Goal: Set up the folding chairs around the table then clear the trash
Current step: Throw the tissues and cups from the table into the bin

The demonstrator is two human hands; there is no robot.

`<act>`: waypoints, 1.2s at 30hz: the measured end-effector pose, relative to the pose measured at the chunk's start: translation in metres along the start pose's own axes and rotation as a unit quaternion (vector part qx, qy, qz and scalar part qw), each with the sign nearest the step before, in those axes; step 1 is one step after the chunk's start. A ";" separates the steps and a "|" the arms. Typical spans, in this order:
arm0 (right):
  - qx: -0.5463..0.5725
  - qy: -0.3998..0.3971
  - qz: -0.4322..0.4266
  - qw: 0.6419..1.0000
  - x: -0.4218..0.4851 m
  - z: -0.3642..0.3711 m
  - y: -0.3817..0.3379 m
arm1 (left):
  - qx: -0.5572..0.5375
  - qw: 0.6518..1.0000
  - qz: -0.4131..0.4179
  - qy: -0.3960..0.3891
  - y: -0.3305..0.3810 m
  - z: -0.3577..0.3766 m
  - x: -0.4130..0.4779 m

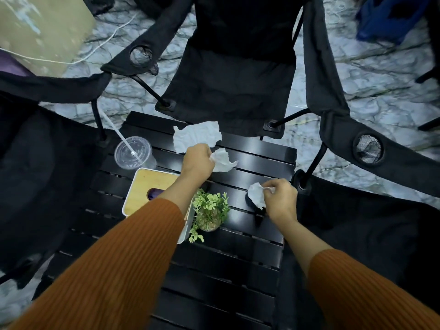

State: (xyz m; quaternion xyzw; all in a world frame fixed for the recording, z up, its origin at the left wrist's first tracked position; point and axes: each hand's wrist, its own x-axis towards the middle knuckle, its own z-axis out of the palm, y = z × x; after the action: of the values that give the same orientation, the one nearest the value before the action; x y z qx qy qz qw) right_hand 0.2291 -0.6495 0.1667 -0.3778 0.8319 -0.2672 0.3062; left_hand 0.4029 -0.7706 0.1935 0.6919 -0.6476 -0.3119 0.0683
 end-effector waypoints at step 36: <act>-0.105 -0.417 -0.211 0.878 -0.373 0.163 0.018 | -0.378 0.750 -0.492 0.232 -0.333 0.072 -0.453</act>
State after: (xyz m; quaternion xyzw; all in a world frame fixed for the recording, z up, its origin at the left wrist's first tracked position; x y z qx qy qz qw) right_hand 0.5336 -0.3783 0.1602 -0.6512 0.5506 -0.0539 0.5194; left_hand 0.6652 -0.2726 0.1257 0.8836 -0.0116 -0.3513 0.3095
